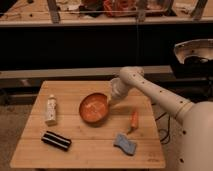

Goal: Drag the ceramic bowl in a circle

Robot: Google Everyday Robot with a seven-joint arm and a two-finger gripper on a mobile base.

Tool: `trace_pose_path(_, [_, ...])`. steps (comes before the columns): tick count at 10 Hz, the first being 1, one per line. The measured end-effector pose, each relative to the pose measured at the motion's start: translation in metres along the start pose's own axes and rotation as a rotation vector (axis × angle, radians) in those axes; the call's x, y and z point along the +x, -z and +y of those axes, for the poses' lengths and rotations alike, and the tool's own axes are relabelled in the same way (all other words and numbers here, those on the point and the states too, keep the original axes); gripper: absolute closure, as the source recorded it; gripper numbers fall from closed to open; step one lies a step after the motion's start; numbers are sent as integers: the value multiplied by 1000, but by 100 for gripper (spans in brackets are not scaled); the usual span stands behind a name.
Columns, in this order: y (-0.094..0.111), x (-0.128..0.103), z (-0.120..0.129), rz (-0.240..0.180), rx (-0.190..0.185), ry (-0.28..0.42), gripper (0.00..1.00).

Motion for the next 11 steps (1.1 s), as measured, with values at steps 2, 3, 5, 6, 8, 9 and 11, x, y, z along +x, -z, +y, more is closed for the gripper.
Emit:
trace_pose_path(2, [0, -19, 17, 1, 7, -43, 100])
trace_pose_path(3, [-3, -31, 20, -1, 14, -53, 100])
trace_pose_path(5, [-8, -61, 20, -1, 15, -57, 100])
trace_pose_path(6, [-12, -79, 14, -4, 16, -47, 100])
trace_pose_path(8, [-21, -98, -2, -21, 16, -23, 100])
trace_pose_path(9, [-30, -106, -16, -40, 13, 2, 100])
trace_pose_path(11, [-47, -111, -39, -71, 11, 38, 100])
